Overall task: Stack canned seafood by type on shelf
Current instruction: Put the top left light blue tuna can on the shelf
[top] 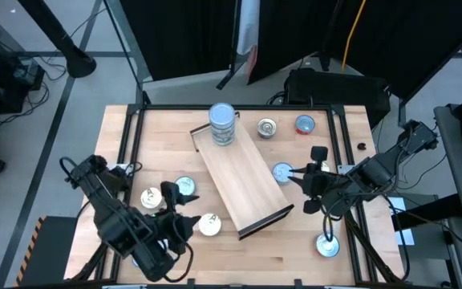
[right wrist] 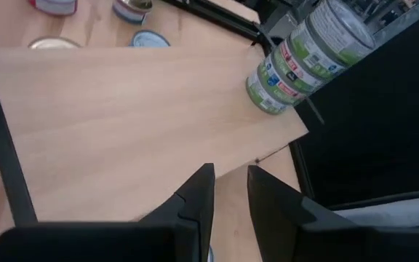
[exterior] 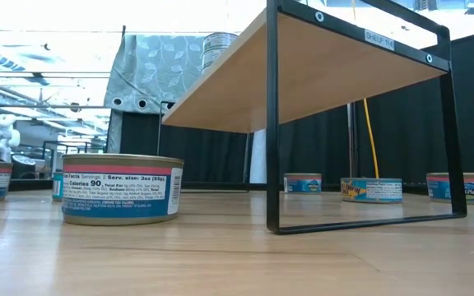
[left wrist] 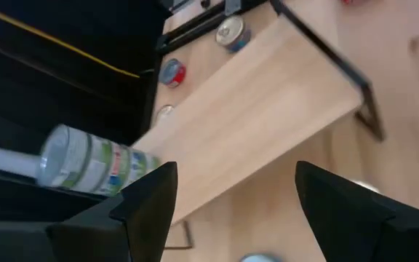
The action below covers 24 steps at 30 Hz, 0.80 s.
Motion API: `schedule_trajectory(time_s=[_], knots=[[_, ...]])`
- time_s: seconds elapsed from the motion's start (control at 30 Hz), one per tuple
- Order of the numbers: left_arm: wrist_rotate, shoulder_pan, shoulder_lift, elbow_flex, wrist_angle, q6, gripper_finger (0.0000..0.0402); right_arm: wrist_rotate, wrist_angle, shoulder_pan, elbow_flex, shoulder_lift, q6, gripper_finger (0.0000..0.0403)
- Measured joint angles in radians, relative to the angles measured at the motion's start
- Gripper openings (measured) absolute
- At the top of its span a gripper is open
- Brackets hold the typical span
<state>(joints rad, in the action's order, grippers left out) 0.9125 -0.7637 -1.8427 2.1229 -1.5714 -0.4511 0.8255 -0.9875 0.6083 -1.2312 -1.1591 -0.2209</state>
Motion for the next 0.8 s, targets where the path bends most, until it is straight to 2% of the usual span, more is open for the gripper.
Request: schedule_trajectory(time_s=[0.07,0.13,0.23,0.37,0.47,0.57,0.7,0.8], knots=[[-0.004,-0.003,0.001,-0.037,0.002,0.036,0.0277,-0.023,-0.027,0.0,0.0,0.014,-0.015,0.0075],[-0.019,-0.002,0.001,-0.074,0.021,0.01,0.0277,-0.028,-0.044,0.0,0.0,0.021,-0.066,0.0075],[0.006,0.003,0.0,-0.117,0.036,-0.107,0.0277,-0.021,-0.063,0.0,0.0,0.022,-0.127,0.0075],[-0.004,0.032,0.0,-0.165,0.004,-0.323,0.0277,0.044,-0.091,0.0,0.0,0.023,-0.186,0.0075],[-0.063,0.054,0.005,-0.226,0.001,-0.358,0.0276,0.073,-0.143,-0.001,0.0,0.024,-0.213,0.0074],[-0.098,0.059,0.005,-0.287,0.001,-0.361,0.0276,0.066,-0.186,-0.017,0.0,0.041,-0.214,0.0056],[-0.094,0.059,0.006,-0.364,0.001,-0.384,0.0276,0.069,-0.21,-0.063,0.0,0.097,-0.215,0.001],[-0.055,0.059,0.014,-0.415,0.002,-0.408,0.0276,0.071,-0.217,-0.104,0.0,0.159,-0.208,0.0006]])
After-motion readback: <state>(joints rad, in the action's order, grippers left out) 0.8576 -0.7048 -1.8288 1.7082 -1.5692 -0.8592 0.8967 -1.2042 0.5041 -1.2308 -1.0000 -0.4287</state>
